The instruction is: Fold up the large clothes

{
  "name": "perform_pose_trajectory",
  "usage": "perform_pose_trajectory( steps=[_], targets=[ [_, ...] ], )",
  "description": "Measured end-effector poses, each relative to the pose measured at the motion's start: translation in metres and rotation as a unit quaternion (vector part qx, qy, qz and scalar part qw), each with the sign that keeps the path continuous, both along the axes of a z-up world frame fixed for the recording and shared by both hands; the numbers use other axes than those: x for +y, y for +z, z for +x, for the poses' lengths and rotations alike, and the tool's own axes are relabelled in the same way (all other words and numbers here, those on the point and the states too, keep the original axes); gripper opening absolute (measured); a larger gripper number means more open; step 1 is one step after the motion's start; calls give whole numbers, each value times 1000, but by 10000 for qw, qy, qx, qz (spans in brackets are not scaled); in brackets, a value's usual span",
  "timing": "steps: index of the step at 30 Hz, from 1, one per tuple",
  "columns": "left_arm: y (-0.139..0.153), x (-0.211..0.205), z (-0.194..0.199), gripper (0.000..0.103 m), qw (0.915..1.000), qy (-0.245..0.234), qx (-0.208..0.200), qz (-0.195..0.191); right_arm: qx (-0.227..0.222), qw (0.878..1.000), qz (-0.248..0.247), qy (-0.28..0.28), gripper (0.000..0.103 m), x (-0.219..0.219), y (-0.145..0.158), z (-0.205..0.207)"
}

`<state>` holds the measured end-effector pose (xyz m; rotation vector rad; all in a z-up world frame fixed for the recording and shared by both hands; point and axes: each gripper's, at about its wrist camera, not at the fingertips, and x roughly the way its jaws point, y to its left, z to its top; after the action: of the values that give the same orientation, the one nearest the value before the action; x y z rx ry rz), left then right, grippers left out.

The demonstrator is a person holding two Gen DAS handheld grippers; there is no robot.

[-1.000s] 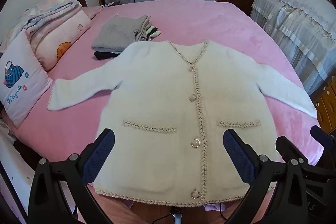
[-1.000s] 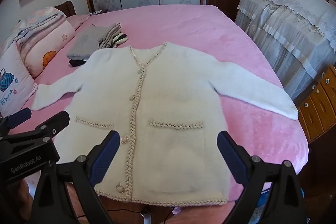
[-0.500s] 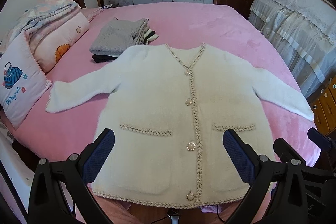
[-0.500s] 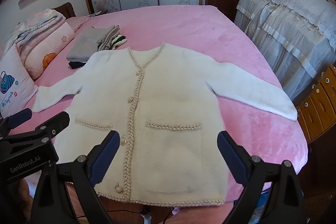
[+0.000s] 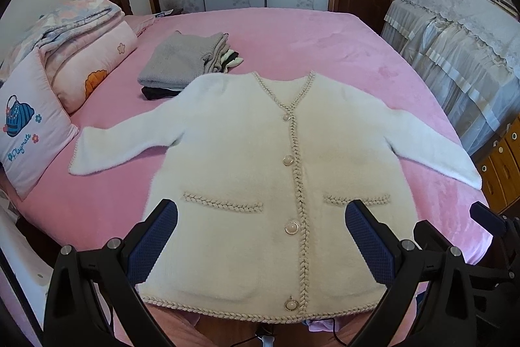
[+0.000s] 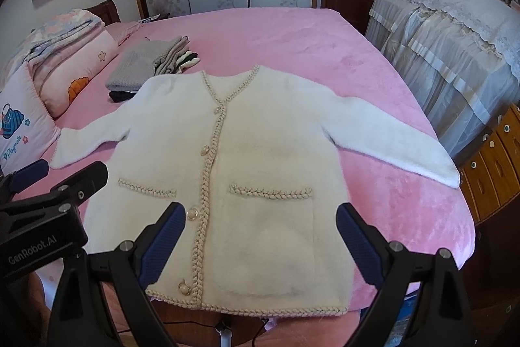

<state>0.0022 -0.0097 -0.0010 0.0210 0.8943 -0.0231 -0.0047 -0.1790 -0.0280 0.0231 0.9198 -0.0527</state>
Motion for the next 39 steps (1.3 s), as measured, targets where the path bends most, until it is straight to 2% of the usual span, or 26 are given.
perform_pose_trajectory(
  steps=[15, 24, 31, 39],
  targets=[
    [-10, 0, 1, 103, 9996, -61, 212, 187, 1, 9998, 116, -136, 95, -9, -3, -4],
    [-13, 5, 3, 103, 9995, -51, 322, -60, -57, 9995, 182, -258, 95, -19, -6, -10],
    [-11, -1, -3, 103, 9998, -59, 153, 77, -70, 9993, 235, -292, 95, -23, -7, -12],
    [-4, 3, -1, 102, 9996, 206, -24, 173, -170, 9995, 210, -189, 95, -24, -1, -12]
  ],
)
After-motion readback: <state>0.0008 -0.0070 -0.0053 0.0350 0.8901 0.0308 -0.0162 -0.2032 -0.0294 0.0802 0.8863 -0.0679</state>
